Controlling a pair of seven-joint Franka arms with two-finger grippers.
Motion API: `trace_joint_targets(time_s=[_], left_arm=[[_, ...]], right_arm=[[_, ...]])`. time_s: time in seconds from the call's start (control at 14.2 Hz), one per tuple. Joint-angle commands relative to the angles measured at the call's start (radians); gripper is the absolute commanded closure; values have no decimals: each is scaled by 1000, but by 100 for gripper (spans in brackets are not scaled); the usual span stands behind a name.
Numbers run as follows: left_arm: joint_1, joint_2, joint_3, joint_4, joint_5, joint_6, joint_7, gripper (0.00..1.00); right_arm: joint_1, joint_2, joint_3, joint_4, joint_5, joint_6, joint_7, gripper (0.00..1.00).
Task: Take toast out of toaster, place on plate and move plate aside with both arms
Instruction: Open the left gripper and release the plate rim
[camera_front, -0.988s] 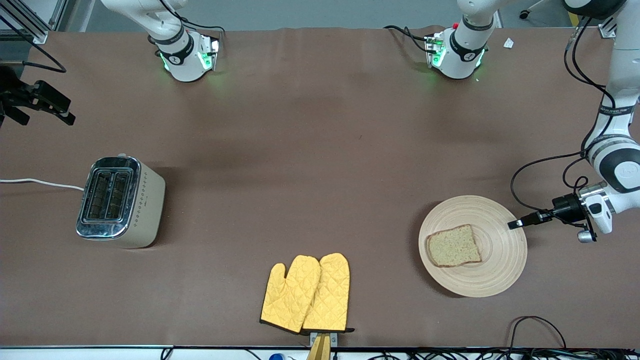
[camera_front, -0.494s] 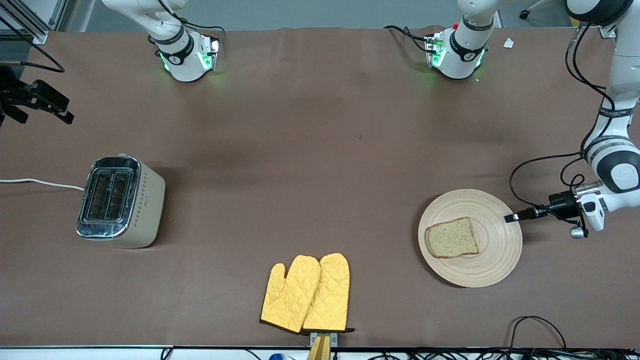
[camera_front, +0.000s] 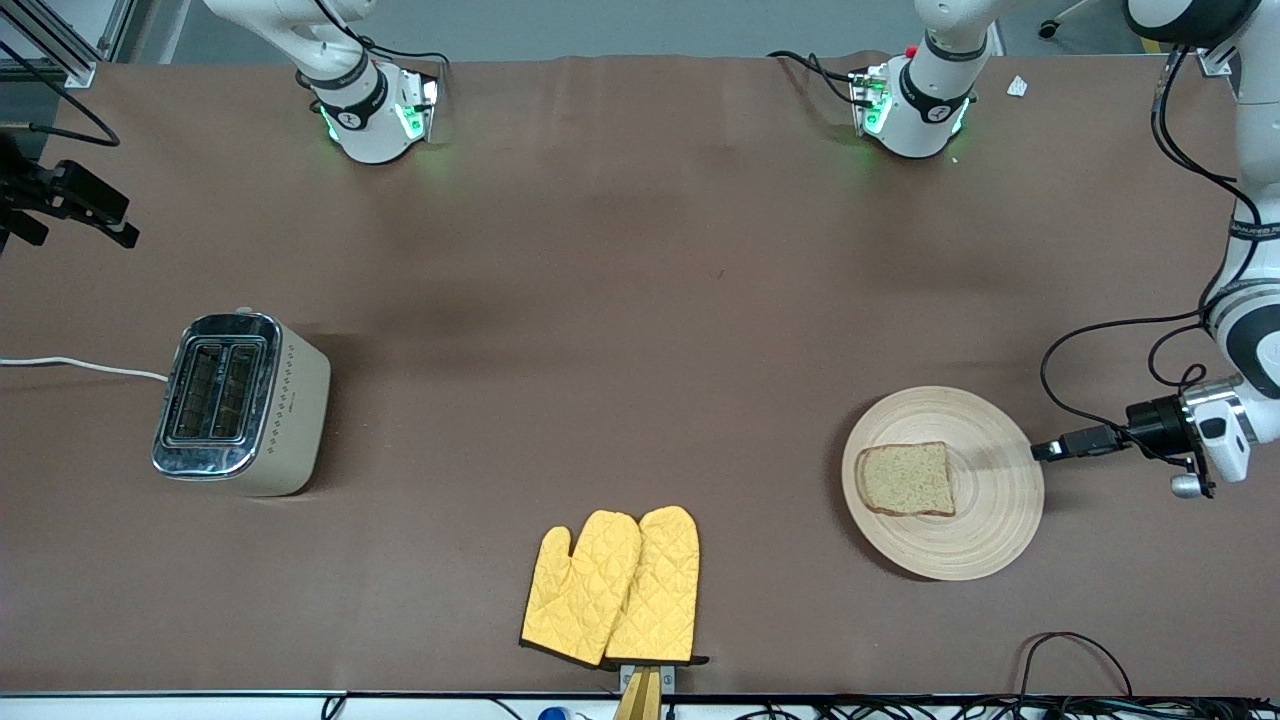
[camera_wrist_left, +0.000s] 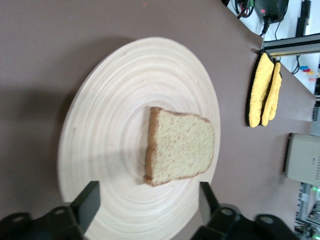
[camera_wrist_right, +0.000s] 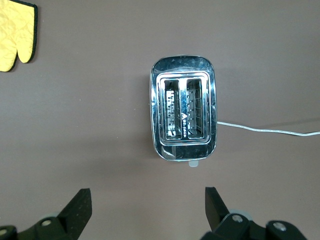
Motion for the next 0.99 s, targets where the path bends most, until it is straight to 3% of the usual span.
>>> trace_joint_targets(time_s=[0.0, 0.35, 0.56, 0.92], left_arm=[[-37, -17, -14, 86, 109, -21, -152, 0], [-133, -110, -26, 97, 283, -22, -341, 0], [-233, -234, -28, 94, 433, -24, -540, 0], [-369, -405, -28, 91, 655, -195, -743, 0]], right_arm=[[-16, -12, 17, -9, -7, -3, -3, 0], [-19, -12, 18, -9, -9, 3, -3, 0], [-18, -12, 18, -9, -13, -3, -3, 0], [-19, -12, 17, -4, -23, -6, -7, 0]])
